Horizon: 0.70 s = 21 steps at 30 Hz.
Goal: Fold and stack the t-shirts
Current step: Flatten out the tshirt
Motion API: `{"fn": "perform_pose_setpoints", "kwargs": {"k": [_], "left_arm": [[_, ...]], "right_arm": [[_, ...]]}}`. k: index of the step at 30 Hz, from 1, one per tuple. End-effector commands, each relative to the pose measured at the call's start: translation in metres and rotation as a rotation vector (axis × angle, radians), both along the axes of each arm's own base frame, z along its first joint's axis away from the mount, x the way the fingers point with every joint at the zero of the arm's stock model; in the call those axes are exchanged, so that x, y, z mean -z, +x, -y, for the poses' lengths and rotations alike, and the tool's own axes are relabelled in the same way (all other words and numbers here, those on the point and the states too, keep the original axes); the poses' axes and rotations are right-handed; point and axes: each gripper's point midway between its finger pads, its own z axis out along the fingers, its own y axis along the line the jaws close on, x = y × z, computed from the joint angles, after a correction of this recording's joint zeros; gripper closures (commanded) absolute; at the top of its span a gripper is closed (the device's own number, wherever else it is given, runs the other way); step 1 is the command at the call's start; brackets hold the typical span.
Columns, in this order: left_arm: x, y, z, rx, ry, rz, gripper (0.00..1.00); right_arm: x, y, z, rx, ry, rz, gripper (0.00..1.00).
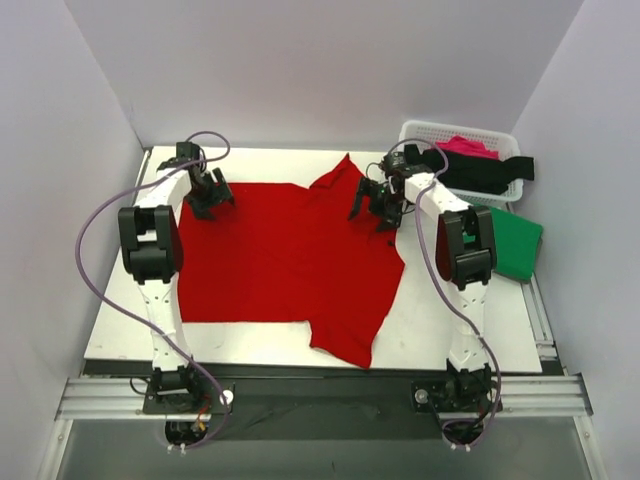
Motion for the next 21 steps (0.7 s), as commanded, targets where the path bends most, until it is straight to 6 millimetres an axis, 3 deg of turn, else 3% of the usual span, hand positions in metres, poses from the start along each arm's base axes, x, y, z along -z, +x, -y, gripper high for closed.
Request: {"fn": "perform_pose_setpoints", "kwargs": {"k": [1,3,4,8,11,17,18,21], "left_arm": [[0.010,0.023,0.000,0.058,-0.003,0.022,0.18],[0.015,0.031,0.003,0.067,-0.015,0.021,0.18],[0.006,0.041,0.004,0.072,-0.019,0.051,0.18],[0.004,0.048,0.010,0.068,-0.047,0.077,0.18],[-0.009,0.049,0.009,0.072,-0.009,0.103,0.18],[-0.064,0.053,0.008,0.077,0.048,0.245,0.18],[-0.082,0.056,0.007,0.076,0.049,0.293,0.18],[-0.100,0.051,0.007,0.081,0.055,0.324,0.18]], "right_arm": [[-0.007,0.017,0.007,0.025,-0.008,-0.012,0.04],[-0.002,0.022,0.005,0.023,0.000,-0.025,0.04],[-0.004,0.027,0.005,0.026,0.005,-0.020,0.04],[-0.013,0.041,0.000,0.020,0.035,0.009,0.04],[-0.022,0.043,-0.005,0.002,0.059,0.026,0.04],[-0.048,0.042,-0.010,-0.040,0.050,0.094,0.04],[-0.050,0.041,-0.010,-0.051,0.042,0.103,0.04],[-0.059,0.031,-0.014,-0.085,0.019,0.126,0.04]]}}
